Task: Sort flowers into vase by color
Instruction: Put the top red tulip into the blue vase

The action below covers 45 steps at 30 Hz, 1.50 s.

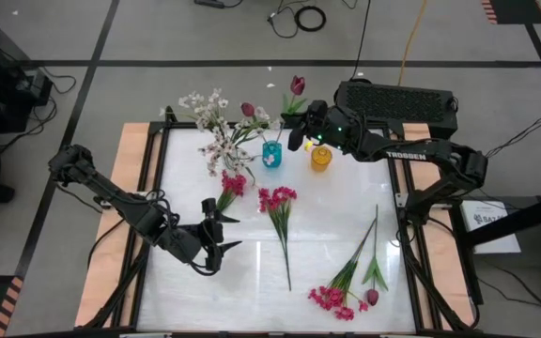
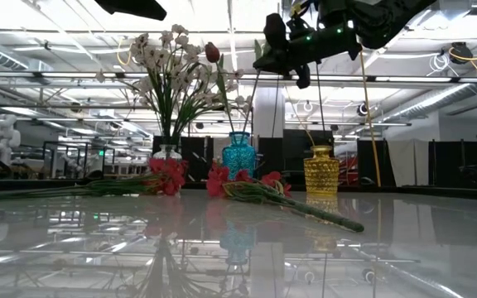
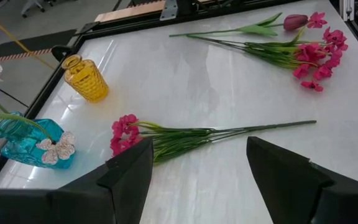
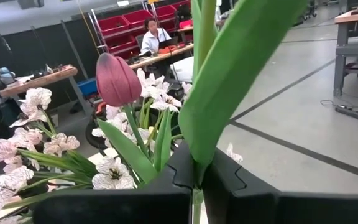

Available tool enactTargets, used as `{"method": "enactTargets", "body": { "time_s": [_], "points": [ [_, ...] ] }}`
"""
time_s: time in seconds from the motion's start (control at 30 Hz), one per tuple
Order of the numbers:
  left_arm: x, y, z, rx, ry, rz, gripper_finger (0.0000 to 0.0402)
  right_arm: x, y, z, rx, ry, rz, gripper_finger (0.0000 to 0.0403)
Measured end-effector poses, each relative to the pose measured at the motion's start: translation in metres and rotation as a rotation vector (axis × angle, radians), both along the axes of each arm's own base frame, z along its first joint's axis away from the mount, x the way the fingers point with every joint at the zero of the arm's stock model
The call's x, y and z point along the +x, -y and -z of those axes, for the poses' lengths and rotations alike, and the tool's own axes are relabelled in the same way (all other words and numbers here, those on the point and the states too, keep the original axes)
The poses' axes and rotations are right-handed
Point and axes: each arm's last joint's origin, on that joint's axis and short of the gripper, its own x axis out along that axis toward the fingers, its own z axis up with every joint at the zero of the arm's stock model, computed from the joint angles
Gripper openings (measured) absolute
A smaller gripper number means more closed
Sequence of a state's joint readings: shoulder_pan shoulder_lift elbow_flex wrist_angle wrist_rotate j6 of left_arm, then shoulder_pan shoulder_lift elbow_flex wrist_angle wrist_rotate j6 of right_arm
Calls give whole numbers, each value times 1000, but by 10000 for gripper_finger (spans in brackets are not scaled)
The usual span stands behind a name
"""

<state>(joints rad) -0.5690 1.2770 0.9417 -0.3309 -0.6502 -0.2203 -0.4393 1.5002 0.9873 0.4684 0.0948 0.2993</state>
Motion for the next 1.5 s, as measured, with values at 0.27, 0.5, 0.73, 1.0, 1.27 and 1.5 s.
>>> {"method": "enactTargets", "body": {
  "time_s": [0.27, 0.5, 0.73, 1.0, 1.27, 1.5],
  "points": [
    [0, 0, 0, -2, 3, 0, 265, 7, 3, 12, 25, -26, 0, 4],
    [0, 0, -1, 10, 5, 8, 265, 19, 9, 30, 48, -18, -19, 4],
    [0, 0, -1, 11, 4, 8, 265, 32, 15, 43, 68, -44, -18, 12],
    [0, 0, 0, 15, 2, 10, 265, 35, 18, 45, 84, -60, -10, 28],
    [0, 0, 0, 17, 2, 11, 265, 34, 19, 49, 95, -99, -4, 60],
    [0, 0, 0, 14, 2, 10, 265, 34, 19, 50, 88, -109, -5, 145]
  ]
}}
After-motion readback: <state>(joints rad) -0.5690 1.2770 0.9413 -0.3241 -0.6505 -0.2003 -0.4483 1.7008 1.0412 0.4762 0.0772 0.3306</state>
